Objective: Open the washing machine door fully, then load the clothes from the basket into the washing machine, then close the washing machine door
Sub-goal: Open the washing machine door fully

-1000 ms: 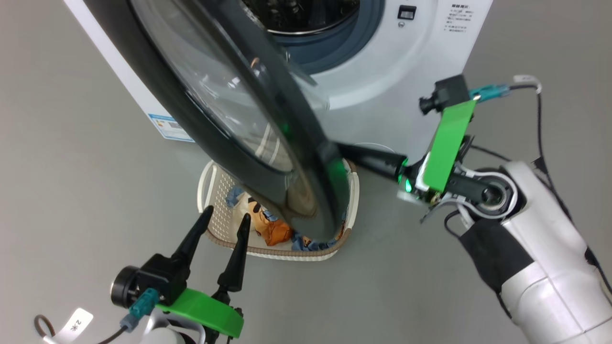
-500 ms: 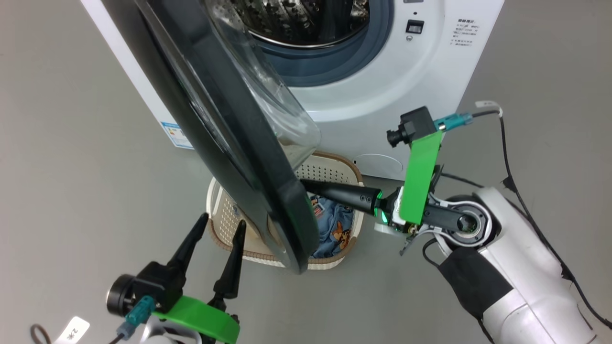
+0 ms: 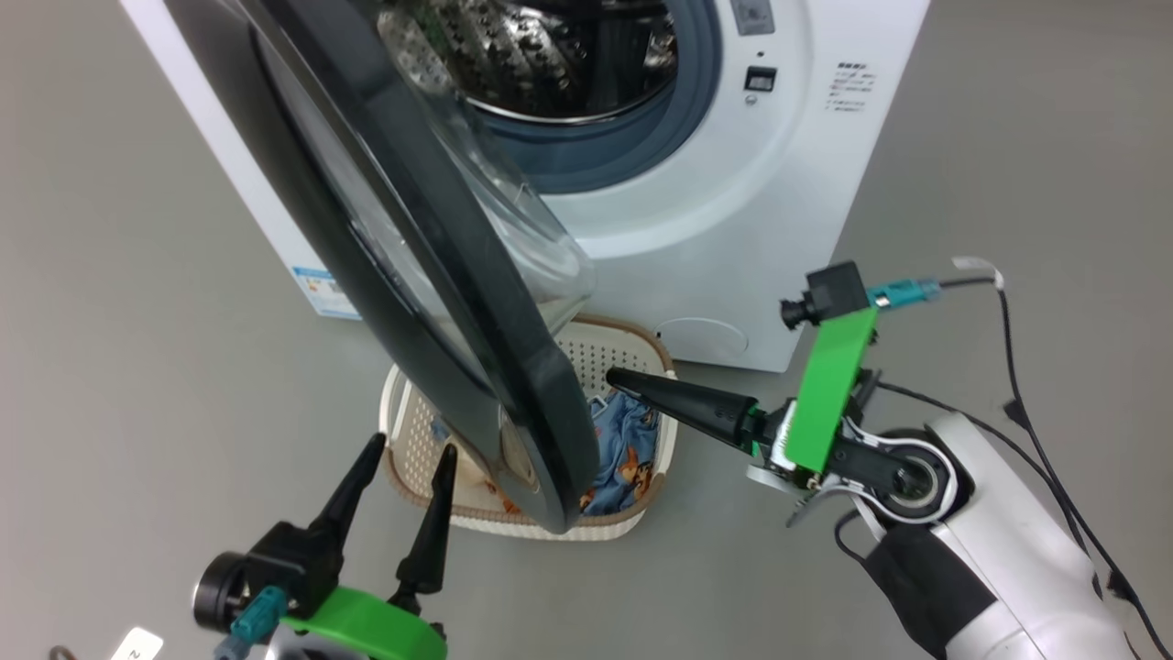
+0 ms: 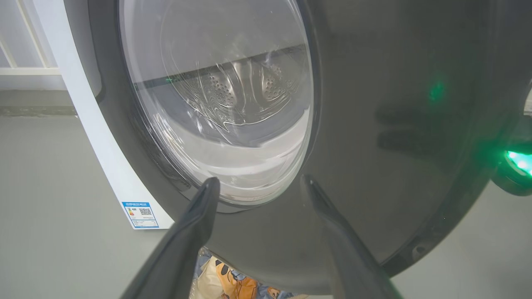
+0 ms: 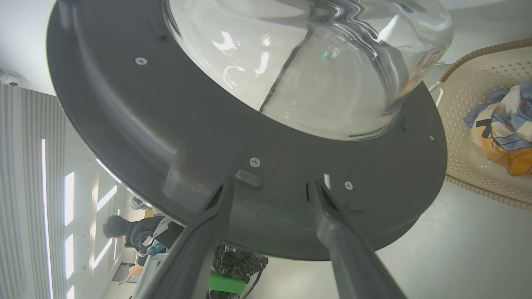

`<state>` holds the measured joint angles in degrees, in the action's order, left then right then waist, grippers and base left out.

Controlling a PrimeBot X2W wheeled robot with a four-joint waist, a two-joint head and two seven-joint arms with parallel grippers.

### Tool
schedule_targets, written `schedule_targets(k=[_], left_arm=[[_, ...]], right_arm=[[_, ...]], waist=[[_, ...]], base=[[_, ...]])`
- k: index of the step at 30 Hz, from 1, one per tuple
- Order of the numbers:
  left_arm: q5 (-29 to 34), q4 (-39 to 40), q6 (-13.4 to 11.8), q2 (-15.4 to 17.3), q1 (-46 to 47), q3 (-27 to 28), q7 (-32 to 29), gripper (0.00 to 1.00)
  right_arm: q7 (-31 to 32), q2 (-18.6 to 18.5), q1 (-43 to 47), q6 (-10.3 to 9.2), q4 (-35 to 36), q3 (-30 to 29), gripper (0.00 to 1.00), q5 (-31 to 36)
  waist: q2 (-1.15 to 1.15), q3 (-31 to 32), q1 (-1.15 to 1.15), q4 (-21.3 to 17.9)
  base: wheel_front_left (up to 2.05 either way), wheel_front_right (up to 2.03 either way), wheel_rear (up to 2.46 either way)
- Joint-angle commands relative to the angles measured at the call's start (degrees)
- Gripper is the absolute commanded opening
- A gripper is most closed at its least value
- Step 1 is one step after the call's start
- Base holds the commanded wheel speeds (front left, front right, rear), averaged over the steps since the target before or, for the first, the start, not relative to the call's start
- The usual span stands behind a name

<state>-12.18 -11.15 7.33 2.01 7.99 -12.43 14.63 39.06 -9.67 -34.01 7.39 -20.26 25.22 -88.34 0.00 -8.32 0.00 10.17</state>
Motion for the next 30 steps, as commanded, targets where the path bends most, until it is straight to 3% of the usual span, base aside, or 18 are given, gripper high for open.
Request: schedule_targets(k=[1,30], left_arm=[[0.5,1.0,0.2,1.1,0.1,2.3,0.4,1.0],[-0.4,2.2,0.2,2.7,-6.5,6.4,0.4,1.0]], right_arm=[[-1.0,0.2,0.8,0.1,1.4,0.1,1.0,0.9],[-21.3,-13.6,17.6,0.1,0.1,0.0,1.0,5.0]], waist=[[0.0,0.9,0.0,-0.9],[0.0,7.1,0.0,-9.0]], base=[[0.0,0.0,0.0],[0.0,0.0,0.0]])
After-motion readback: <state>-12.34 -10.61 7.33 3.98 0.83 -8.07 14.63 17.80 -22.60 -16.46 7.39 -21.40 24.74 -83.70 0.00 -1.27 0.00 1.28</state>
